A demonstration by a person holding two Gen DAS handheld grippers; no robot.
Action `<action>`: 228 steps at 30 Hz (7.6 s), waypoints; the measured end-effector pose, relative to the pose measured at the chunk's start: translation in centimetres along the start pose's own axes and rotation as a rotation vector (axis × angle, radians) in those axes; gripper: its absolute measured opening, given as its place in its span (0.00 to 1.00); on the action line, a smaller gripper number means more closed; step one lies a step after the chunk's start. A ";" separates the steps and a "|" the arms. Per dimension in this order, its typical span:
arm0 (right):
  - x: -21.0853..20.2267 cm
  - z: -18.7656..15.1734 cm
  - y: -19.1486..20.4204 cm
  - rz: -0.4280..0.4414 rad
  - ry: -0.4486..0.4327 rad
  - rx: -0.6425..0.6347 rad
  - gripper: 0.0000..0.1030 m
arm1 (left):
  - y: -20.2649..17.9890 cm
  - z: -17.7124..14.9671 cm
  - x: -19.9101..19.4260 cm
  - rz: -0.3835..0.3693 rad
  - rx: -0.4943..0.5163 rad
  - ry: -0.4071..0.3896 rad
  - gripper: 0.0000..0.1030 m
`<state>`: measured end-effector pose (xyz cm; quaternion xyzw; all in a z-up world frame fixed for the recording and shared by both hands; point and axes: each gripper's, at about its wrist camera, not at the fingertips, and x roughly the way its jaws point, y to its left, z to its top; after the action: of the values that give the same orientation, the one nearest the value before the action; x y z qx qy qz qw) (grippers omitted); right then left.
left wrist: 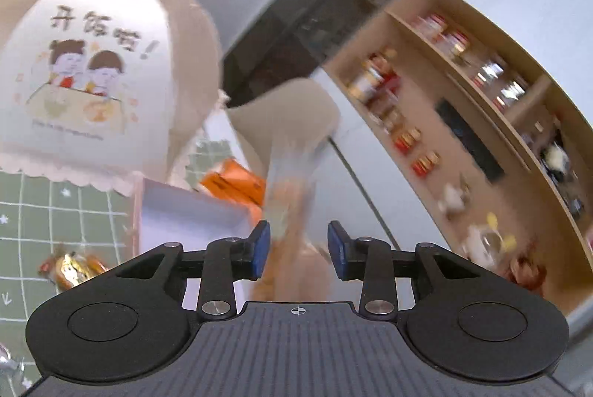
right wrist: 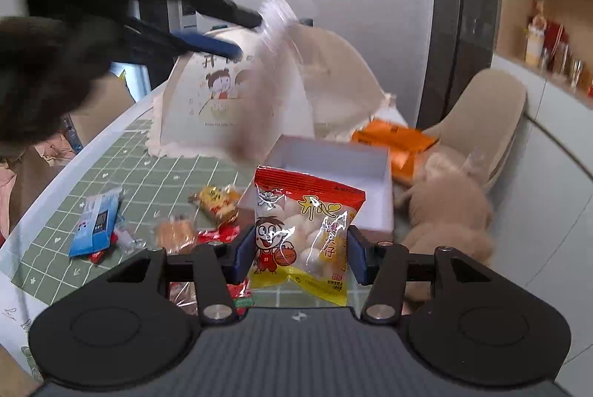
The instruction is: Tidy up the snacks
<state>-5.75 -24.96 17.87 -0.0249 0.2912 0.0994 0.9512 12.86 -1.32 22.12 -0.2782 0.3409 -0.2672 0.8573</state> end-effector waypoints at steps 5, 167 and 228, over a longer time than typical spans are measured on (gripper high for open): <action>-2.0 2.3 -3.4 -0.047 -0.023 -0.008 0.50 | 1.0 -2.7 -3.7 0.045 0.084 -0.059 0.37; 10.6 -0.6 8.5 0.235 0.192 -0.169 0.60 | 15.1 -18.9 -8.8 0.578 0.188 0.253 0.55; 17.5 8.2 -5.0 -0.019 0.130 0.105 0.42 | 14.4 -4.9 4.9 0.352 -0.046 0.032 0.58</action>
<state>13.93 -25.96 14.85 0.0161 0.3569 0.0732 0.9312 16.17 4.17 7.48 -0.2295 0.4042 -0.1094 0.8786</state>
